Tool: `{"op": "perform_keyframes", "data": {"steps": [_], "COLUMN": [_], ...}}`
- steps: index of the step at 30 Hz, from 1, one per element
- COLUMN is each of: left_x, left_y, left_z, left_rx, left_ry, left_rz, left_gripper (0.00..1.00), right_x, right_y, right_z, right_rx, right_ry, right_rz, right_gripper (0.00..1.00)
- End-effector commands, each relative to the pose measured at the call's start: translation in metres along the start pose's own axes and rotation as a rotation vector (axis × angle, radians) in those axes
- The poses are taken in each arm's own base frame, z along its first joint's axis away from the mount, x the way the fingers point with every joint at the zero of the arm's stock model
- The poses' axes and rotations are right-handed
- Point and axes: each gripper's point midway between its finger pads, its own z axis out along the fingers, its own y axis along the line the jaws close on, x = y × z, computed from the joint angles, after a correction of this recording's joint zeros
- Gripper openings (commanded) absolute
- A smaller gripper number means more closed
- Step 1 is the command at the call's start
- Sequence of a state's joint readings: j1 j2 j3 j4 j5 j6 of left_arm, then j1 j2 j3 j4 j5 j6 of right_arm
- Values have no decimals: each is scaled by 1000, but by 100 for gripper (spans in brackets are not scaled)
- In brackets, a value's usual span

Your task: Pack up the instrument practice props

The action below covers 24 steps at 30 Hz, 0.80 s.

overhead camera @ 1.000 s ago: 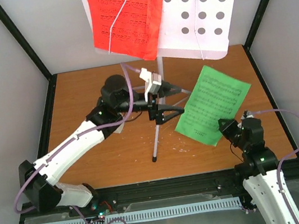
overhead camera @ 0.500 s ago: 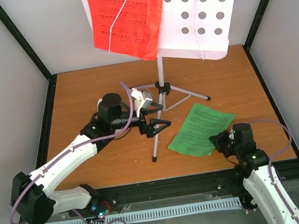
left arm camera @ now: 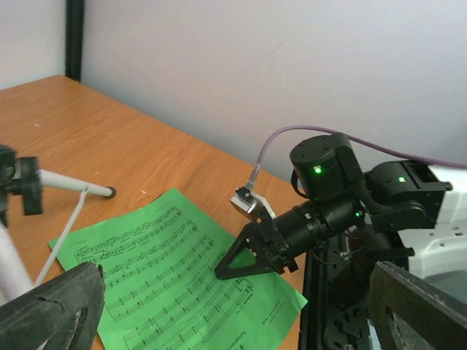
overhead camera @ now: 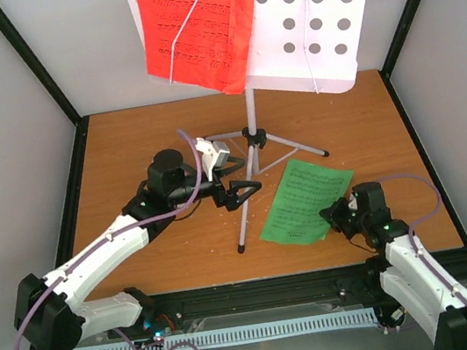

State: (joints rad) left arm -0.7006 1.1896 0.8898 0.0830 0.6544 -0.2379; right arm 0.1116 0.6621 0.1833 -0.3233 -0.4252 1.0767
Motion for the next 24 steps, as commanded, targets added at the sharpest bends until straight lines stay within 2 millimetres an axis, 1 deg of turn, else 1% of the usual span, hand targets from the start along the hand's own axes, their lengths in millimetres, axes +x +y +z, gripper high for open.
{"op": "perform_keyframes", "data": {"steps": [1, 2, 4, 6, 8, 10, 12, 14, 16, 19, 24], "left_x": [-6, -1, 10, 23, 36, 48, 53, 54, 56, 62, 70], "left_y": [19, 22, 28, 38, 51, 63, 70, 76, 87, 103, 113], "left_z": [-6, -5, -2, 2, 6, 10, 15, 19, 23, 26, 37], "left_rx": [-89, -96, -105, -132, -168, -185, -184, -191, -232, -293, -287], "left_ry": [-43, -37, -25, -2, 23, 45, 55, 55, 57, 68, 89], "left_rz": [-54, -72, -106, -156, -215, -273, -304, -310, -306, -305, -336], "left_gripper": [98, 98, 98, 97, 96, 95, 95, 93, 91, 87, 75], "right_x": [-18, -20, -23, -29, -35, -42, -48, -53, -59, -65, -70], "right_y": [35, 36, 39, 40, 39, 39, 41, 44, 47, 50, 53], "right_z": [-2, -2, -4, -9, -17, -26, -36, -47, -57, -70, -85], "right_rx": [-66, -63, -50, -15, 23, 52, 63, 68, 69, 69, 64], "right_ry": [-54, -58, -70, -100, -137, -183, -233, -284, -334, -398, -462], "right_rz": [-130, -142, -168, -198, -223, -239, -250, -253, -253, -257, -262], "right_gripper": [9, 18, 46, 70, 82, 87, 89, 92, 92, 93, 94]}}
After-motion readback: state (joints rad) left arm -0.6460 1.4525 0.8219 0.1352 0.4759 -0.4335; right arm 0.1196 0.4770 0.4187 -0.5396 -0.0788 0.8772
